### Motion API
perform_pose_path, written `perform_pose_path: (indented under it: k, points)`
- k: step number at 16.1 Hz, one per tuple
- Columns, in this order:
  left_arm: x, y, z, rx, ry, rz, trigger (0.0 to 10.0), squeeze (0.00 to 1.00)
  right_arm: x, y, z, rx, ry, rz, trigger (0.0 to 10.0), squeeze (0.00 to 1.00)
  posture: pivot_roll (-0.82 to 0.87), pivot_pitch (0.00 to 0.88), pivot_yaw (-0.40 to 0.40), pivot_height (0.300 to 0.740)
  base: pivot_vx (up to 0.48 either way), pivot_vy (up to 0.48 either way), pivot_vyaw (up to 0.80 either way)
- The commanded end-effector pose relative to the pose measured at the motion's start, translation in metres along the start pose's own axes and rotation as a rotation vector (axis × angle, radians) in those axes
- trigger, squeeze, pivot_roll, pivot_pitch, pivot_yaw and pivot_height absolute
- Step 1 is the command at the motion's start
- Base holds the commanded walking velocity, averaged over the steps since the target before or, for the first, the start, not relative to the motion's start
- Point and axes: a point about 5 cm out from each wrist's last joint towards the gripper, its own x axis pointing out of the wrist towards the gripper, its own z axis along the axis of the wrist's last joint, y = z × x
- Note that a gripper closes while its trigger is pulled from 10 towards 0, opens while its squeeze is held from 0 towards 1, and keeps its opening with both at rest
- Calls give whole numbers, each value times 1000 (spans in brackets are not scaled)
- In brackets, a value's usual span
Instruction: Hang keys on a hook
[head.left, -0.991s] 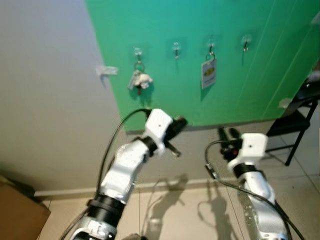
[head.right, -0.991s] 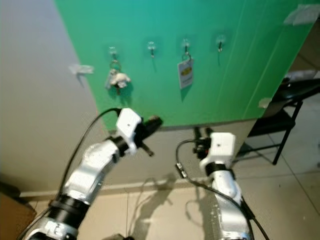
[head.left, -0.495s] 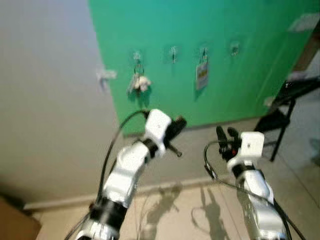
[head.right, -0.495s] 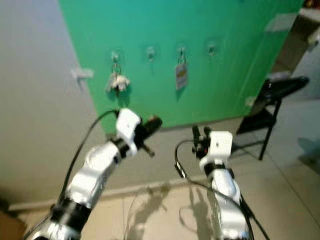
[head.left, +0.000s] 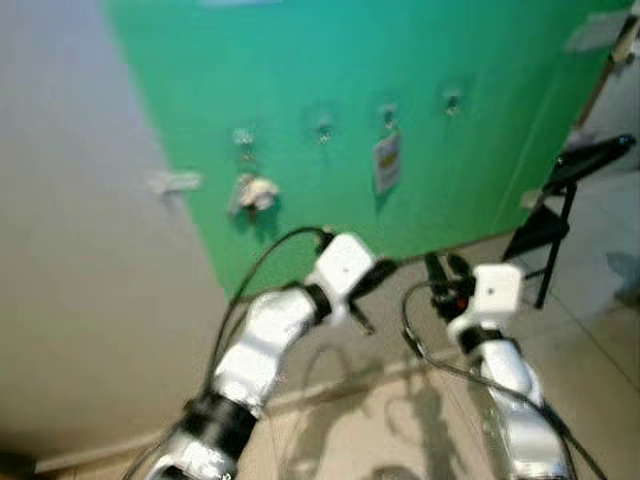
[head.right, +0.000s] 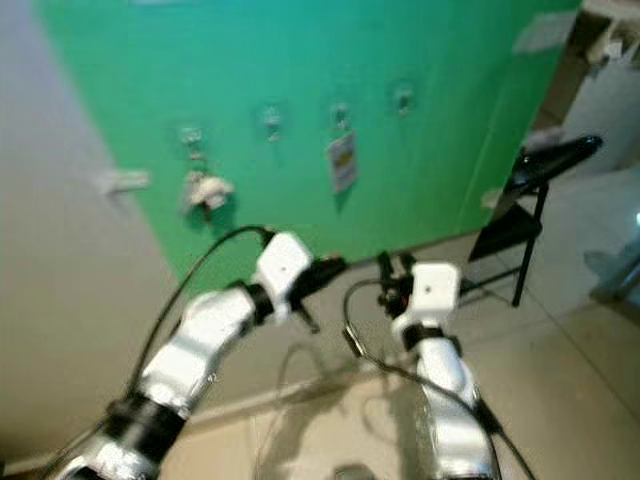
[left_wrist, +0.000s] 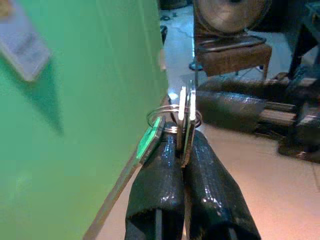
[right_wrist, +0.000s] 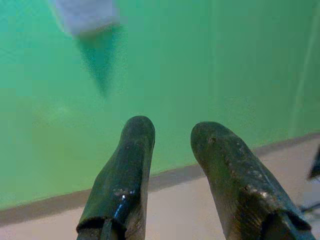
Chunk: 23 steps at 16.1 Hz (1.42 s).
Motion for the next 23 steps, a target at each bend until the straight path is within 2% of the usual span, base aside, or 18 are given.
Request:
perform_pose_path:
  k: [1, 2, 3, 4, 6, 7, 8, 10, 12, 14, 17, 18, 21, 22, 23]
  points:
    - [-4, 10, 2, 9, 11, 24, 0, 0, 3, 7, 4, 9, -22, 17, 10000, 0, -203, 5, 64, 740, 0, 0, 0]
    - [-4, 12, 3, -10, -3, 46, 0, 0, 2, 5, 9, 10, -38, 12, 10000, 0, -205, 7, 63, 740, 0, 0, 0]
    - [-6, 16, 6, -56, -32, 102, 0, 0, -6, -6, 21, -8, -62, 1, 10000, 0, -207, 14, 59, 740, 0, 0, 0]
    - [-9, 18, 8, -69, -53, 138, 0, 0, -15, -14, 24, -25, -59, -2, 10000, 0, -210, 19, 60, 740, 0, 0, 0]
    - [-14, 21, 8, -85, -58, 185, 0, 0, -27, -19, 21, -39, -33, 8, 10000, 0, -215, 20, 64, 740, 0, 0, 0]
    - [-17, 27, 10, -121, -57, 242, 0, 0, -38, -21, 15, -23, -1, 3, 10000, 0, -217, 22, 68, 740, 0, 0, 0]
    - [-12, 30, 15, -164, -67, 248, 0, 0, -39, -18, 13, -16, 8, 8, 10000, 0, -220, 22, 68, 740, 0, 0, 0]
    - [-3, 32, 23, -195, -75, 218, 0, 0, -37, -11, 13, -5, 10, 20, 10000, 0, -221, 20, 71, 740, 0, 0, 0]
    - [12, 25, 40, -245, -66, 50, 0, 0, -33, -2, 16, 14, 9, 43, 10000, 0, -220, 20, 66, 740, 0, 0, 0]
    - [25, 28, 62, -288, -77, -69, 0, 0, -29, 1, 15, 19, 13, 57, 10000, 0, -222, 22, 65, 740, 0, 0, 0]
    - [32, 45, 85, -268, -129, -61, 0, 0, -26, 6, 15, 16, 12, 83, 10000, 0, -235, 21, 74, 740, 0, 0, 0]
    - [27, 46, 86, -178, -135, -43, 0, 0, -25, 7, 15, 10, 12, 86, 10000, 0, -241, 19, 85, 740, 0, 0, 0]
    - [11, 29, 68, -213, -111, -78, 0, 0, -24, 7, 13, 9, 19, 80, 10000, 0, -240, 17, 99, 740, 0, 0, 0]
    - [1, 22, 54, -229, -106, -69, 0, 0, -23, 5, 12, 14, 20, 71, 10000, 0, -234, 16, 101, 740, 0, 0, 0]
    - [-10, 21, 38, -155, -72, -24, 0, 0, -22, 2, 11, 15, 21, 58, 10000, 0, -226, 13, 100, 740, 0, 0, 0]
